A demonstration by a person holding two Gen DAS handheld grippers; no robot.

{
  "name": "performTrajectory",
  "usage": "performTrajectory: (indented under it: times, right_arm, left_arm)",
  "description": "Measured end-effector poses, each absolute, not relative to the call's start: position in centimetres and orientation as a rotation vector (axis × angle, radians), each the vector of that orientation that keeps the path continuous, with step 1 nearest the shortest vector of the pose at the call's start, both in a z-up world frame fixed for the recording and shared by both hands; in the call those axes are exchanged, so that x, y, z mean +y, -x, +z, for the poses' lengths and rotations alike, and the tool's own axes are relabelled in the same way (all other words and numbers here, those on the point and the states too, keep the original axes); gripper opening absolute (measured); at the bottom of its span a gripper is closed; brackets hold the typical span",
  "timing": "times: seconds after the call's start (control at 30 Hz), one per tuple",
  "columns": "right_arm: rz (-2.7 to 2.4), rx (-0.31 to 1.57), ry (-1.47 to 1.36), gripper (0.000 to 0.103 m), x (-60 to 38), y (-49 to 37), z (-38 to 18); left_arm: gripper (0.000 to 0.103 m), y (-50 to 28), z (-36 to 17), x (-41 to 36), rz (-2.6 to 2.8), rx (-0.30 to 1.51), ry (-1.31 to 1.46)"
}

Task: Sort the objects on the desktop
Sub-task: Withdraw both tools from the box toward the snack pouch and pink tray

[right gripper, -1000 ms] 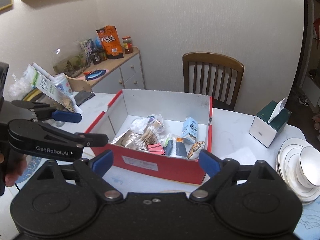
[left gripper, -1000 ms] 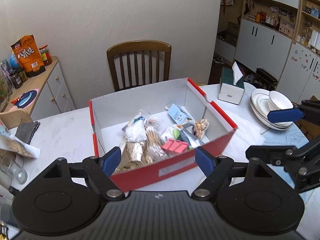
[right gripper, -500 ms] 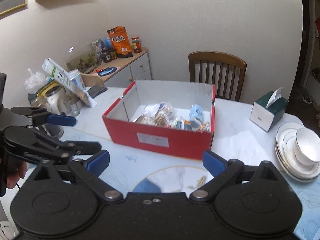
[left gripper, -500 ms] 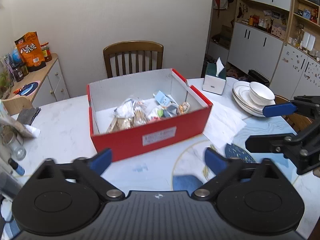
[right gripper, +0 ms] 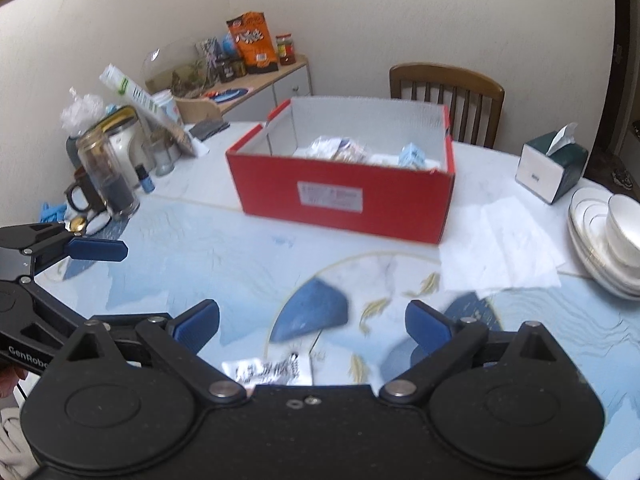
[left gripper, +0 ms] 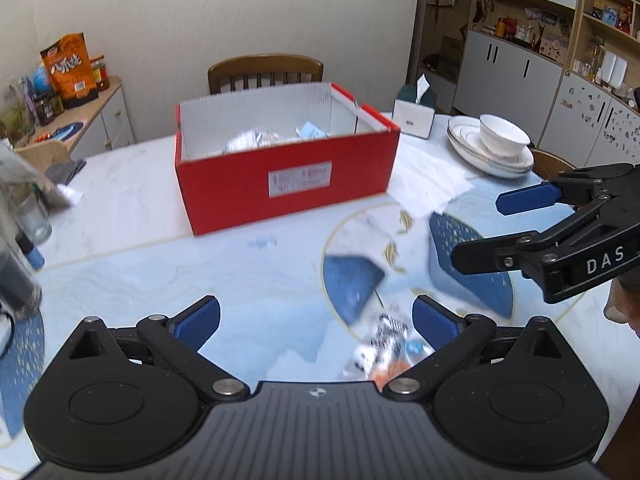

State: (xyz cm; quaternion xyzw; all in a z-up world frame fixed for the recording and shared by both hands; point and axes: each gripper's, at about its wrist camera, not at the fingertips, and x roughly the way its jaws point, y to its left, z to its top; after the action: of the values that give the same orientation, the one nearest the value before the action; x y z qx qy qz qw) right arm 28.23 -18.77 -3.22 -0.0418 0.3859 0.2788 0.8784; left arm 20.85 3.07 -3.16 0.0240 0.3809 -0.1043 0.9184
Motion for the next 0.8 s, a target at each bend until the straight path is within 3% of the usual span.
performTrajectory:
  times: [0.8]
  right_arm:
    - [0.546, 0.901, 0.103, 0.100, -15.4, -26.4, -7.9]
  left_arm:
    - [0.103, -14.3, -10.6, 0.1, -0.410, 0.841, -0.207]
